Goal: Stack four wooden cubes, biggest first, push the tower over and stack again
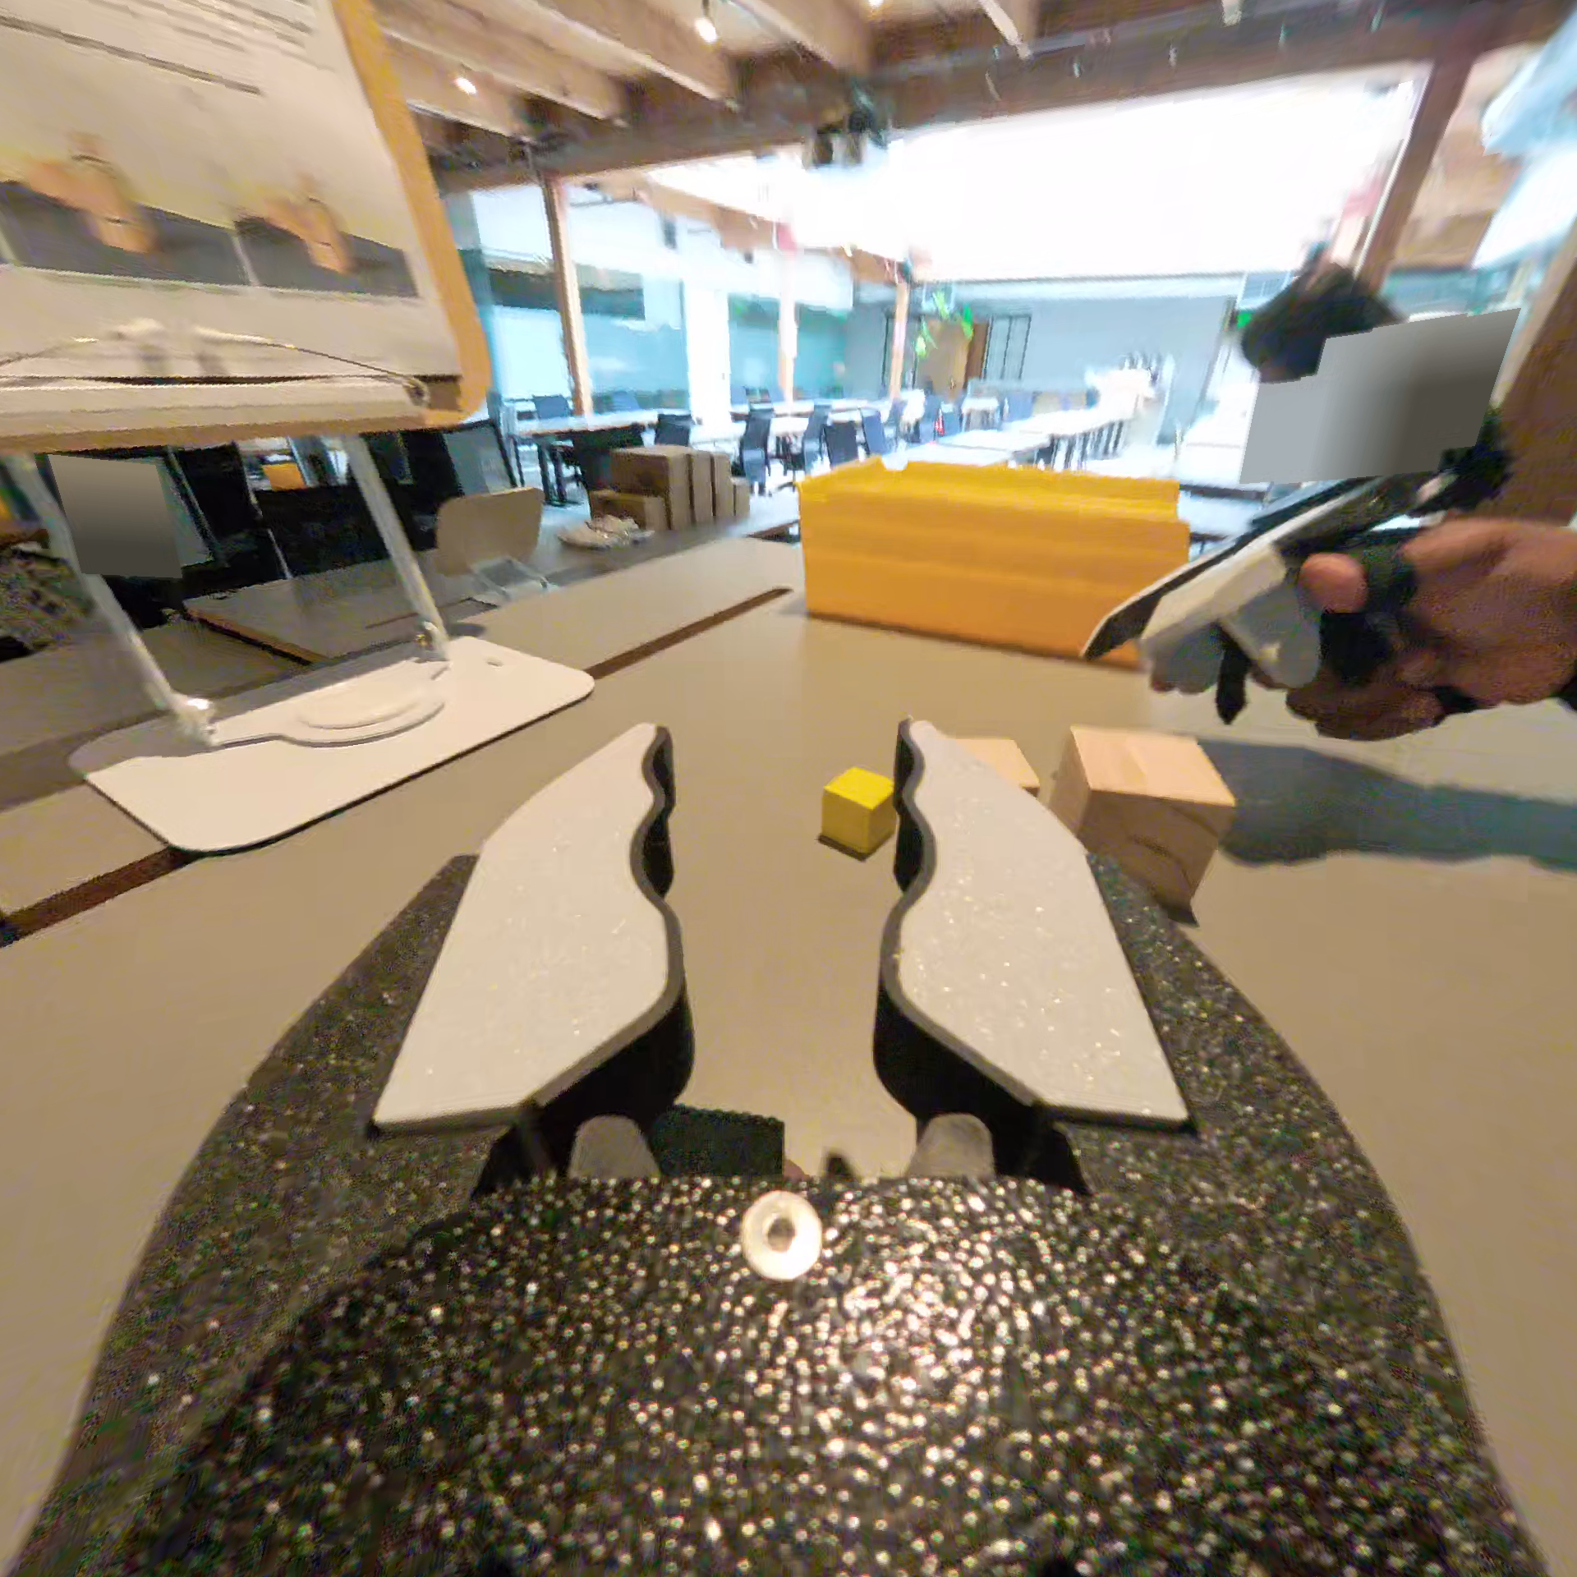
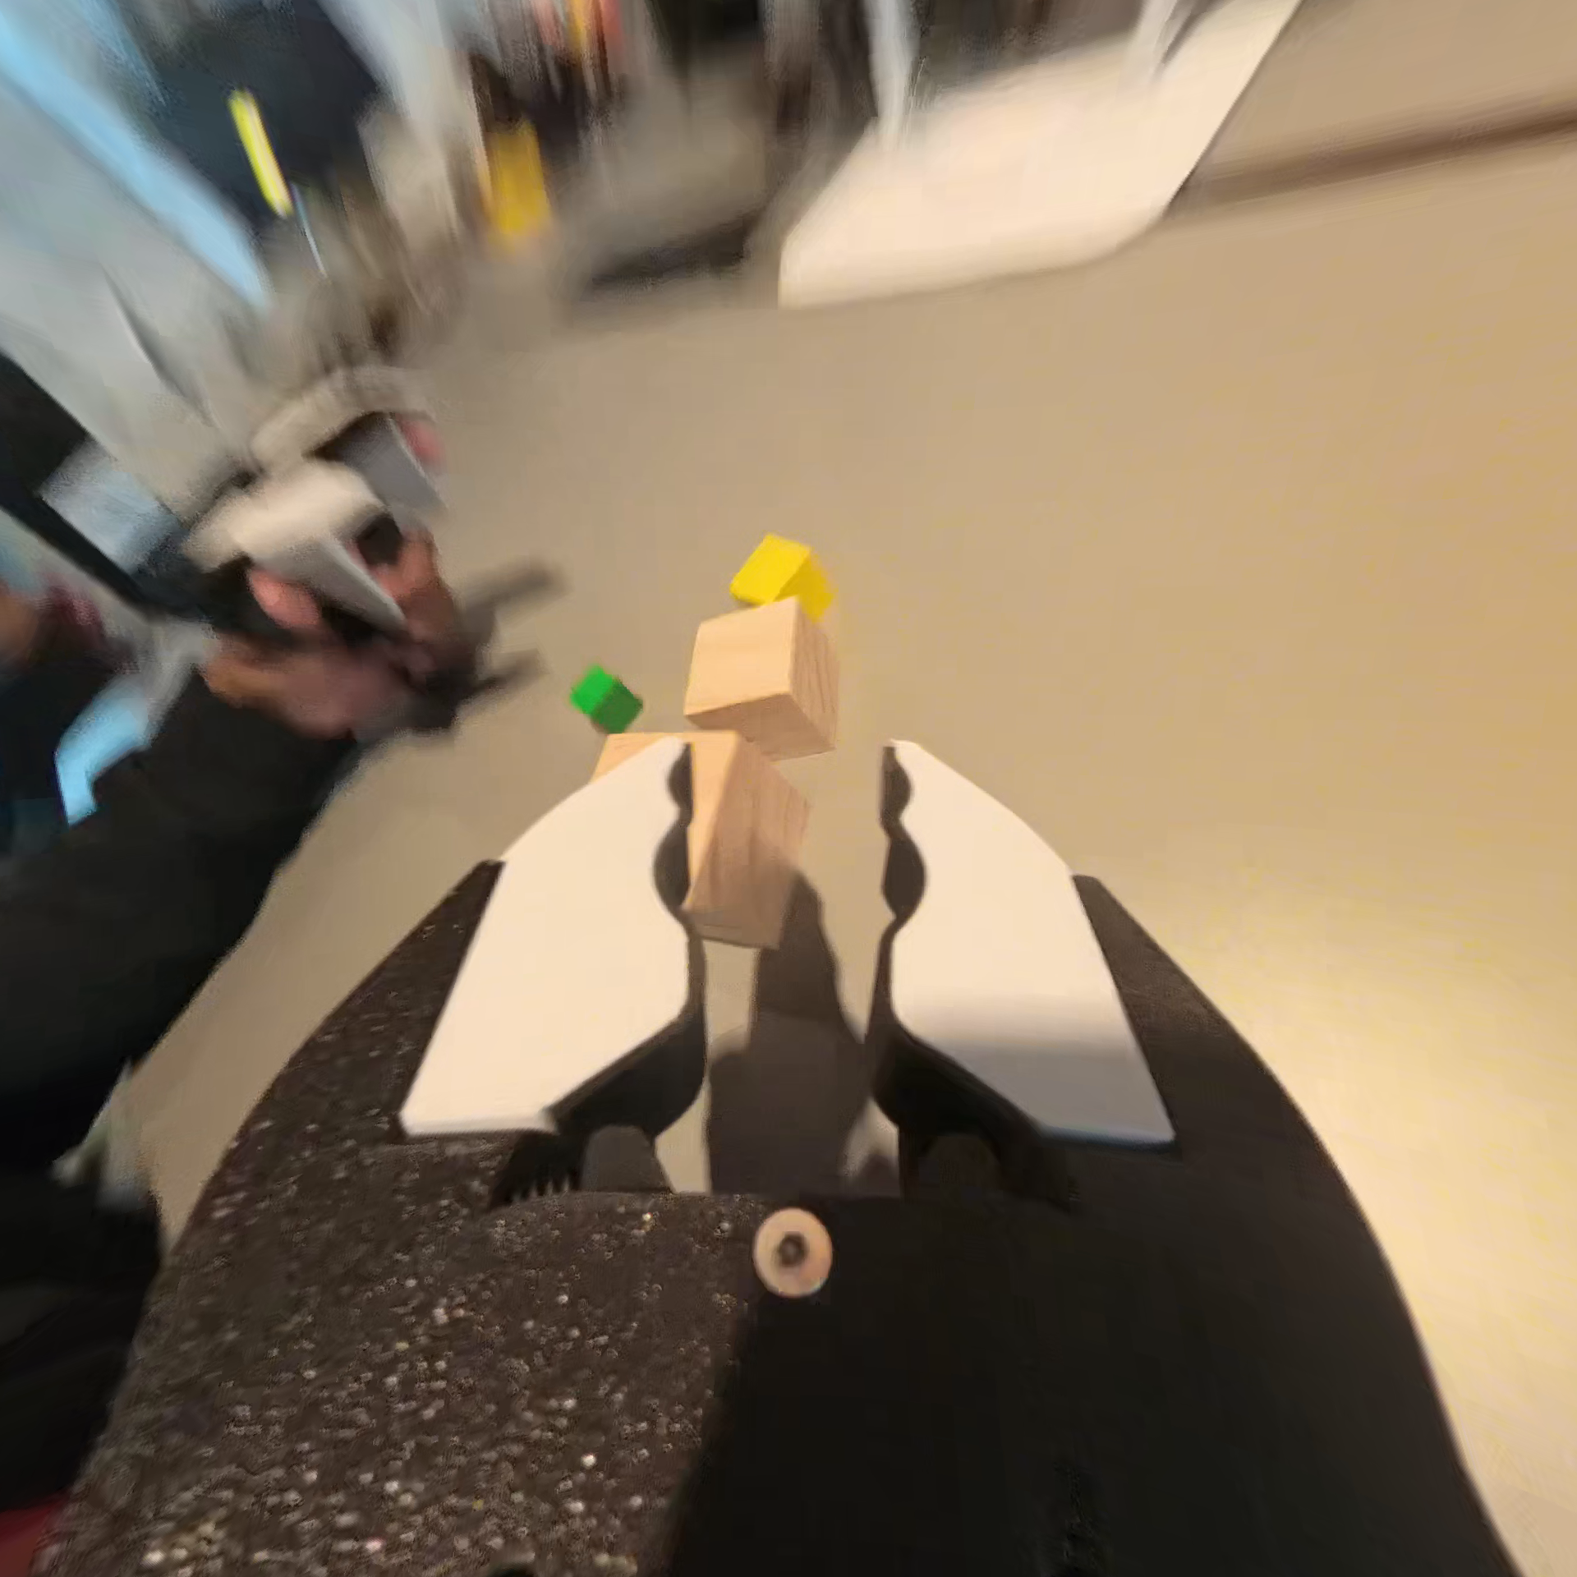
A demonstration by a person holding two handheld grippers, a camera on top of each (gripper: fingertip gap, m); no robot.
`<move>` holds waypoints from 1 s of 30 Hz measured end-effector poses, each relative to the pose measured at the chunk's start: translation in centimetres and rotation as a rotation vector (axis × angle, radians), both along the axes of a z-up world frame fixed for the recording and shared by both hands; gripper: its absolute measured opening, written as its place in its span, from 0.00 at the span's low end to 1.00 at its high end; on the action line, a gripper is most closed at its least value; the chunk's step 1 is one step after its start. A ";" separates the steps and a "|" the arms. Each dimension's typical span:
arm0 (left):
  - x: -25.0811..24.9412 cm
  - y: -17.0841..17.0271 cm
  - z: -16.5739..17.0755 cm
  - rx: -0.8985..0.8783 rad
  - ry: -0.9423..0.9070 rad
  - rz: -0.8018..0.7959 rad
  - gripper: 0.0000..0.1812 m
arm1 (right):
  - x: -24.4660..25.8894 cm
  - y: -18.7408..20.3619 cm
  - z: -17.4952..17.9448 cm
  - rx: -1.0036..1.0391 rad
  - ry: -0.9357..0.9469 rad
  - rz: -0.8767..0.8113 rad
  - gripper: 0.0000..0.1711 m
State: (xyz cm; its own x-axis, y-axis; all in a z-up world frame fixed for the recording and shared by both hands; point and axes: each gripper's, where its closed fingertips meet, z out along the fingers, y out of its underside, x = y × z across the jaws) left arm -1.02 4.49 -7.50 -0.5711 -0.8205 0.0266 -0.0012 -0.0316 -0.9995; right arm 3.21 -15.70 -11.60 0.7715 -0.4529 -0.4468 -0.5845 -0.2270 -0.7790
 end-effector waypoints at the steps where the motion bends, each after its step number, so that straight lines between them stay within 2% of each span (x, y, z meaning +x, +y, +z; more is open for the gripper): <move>1: 0.1 0.3 0.1 -0.029 0.006 0.001 0.26 | 0.0 1.1 -0.2 -0.066 0.018 0.057 0.26; 6: 0.4 0.9 0.0 -0.070 0.040 0.008 0.25 | 0.0 5.3 -1.2 -0.358 0.032 0.226 0.32; 13: 0.7 0.4 -0.5 -0.045 0.078 -0.013 0.24 | -0.8 7.4 -3.9 -0.647 0.013 0.281 0.35; 20: 0.9 0.6 -0.5 -0.092 0.107 -0.037 0.21 | -0.4 7.2 -5.0 -0.803 -0.030 0.271 0.25; 23: 0.8 0.8 -0.3 -0.117 0.106 -0.045 0.20 | 0.5 7.2 -3.8 -0.811 -0.123 0.211 0.25; 30: 0.8 0.7 -0.4 -0.111 0.107 -0.054 0.20 | -0.4 5.2 3.2 -0.740 -0.347 0.043 0.25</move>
